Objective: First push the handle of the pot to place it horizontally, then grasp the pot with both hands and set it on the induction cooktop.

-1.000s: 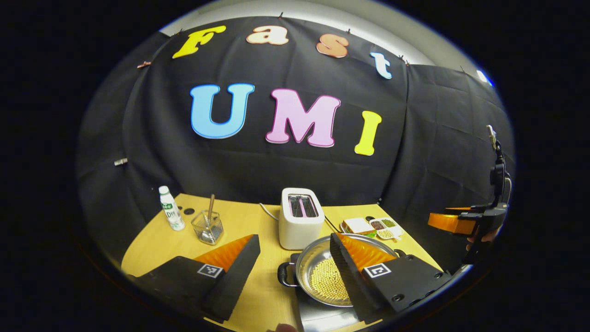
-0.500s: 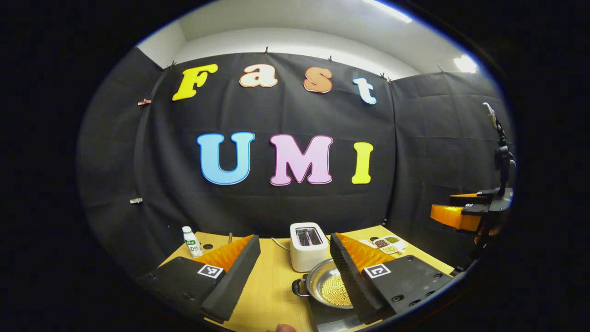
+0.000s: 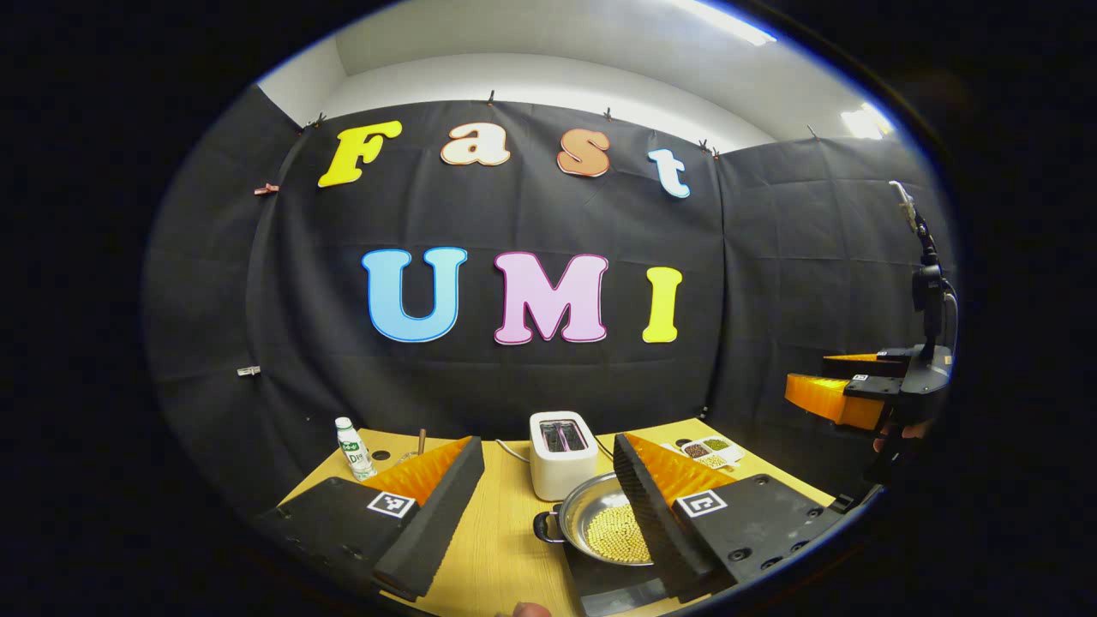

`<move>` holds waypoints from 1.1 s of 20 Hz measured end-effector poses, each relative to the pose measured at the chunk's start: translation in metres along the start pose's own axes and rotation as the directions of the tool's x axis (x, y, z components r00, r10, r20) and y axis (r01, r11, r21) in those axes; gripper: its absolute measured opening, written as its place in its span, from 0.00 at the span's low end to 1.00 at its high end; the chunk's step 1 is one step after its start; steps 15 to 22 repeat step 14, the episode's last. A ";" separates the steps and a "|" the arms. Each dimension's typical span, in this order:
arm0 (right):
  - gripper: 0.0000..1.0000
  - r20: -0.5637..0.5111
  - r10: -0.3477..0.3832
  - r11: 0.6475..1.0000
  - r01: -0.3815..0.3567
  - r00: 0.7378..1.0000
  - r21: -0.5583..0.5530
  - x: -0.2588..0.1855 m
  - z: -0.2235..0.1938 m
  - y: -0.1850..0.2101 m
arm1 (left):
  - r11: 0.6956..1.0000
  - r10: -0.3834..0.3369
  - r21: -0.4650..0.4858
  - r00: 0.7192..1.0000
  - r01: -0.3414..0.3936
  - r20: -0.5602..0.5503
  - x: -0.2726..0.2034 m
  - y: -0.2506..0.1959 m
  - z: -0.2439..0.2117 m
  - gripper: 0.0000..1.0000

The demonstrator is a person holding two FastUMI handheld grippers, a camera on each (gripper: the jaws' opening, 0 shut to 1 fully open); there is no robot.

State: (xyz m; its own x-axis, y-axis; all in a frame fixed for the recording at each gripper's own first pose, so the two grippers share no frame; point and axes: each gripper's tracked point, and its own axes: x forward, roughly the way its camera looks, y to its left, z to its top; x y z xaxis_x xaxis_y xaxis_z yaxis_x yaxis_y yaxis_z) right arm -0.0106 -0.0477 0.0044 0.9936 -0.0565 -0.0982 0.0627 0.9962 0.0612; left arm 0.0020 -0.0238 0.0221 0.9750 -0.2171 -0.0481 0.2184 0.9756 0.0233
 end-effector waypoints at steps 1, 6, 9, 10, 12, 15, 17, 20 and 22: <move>0.96 0.000 0.002 1.000 -0.002 1.000 -0.002 0.000 0.000 0.001 | 1.000 0.001 0.003 1.000 -0.001 -0.004 0.001 0.000 -0.002 0.95; 0.96 0.002 0.008 1.000 -0.008 1.000 -0.021 -0.001 0.000 0.006 | 1.000 -0.014 0.004 1.000 0.014 -0.021 0.002 -0.003 -0.006 0.95; 0.96 0.001 0.012 1.000 -0.012 1.000 -0.028 -0.001 -0.001 0.009 | 1.000 -0.018 -0.009 1.000 0.017 -0.024 0.003 -0.004 -0.008 0.95; 0.96 0.001 0.010 0.999 -0.010 1.000 -0.031 -0.001 -0.001 0.009 | 1.000 -0.018 -0.011 0.999 0.018 -0.027 0.003 -0.005 -0.008 0.95; 0.96 0.001 0.011 0.999 -0.011 1.000 -0.031 -0.002 -0.001 0.010 | 1.000 -0.013 -0.008 1.000 0.012 -0.026 0.003 -0.002 -0.009 0.95; 0.96 -0.009 0.013 0.999 -0.013 1.000 -0.033 -0.002 -0.004 0.011 | 1.000 -0.010 -0.007 1.000 0.010 -0.026 0.002 0.000 -0.009 0.95; 0.96 -0.009 0.013 0.999 -0.013 1.000 -0.033 -0.002 -0.004 0.011 | 1.000 -0.010 -0.007 1.000 0.010 -0.026 0.002 0.000 -0.009 0.95; 0.96 -0.009 0.013 0.999 -0.013 1.000 -0.033 -0.002 -0.004 0.011 | 1.000 -0.010 -0.007 1.000 0.010 -0.026 0.002 0.000 -0.009 0.95; 0.96 -0.009 0.013 0.999 -0.013 1.000 -0.033 -0.002 -0.004 0.011 | 1.000 -0.010 -0.007 1.000 0.010 -0.026 0.002 0.000 -0.009 0.95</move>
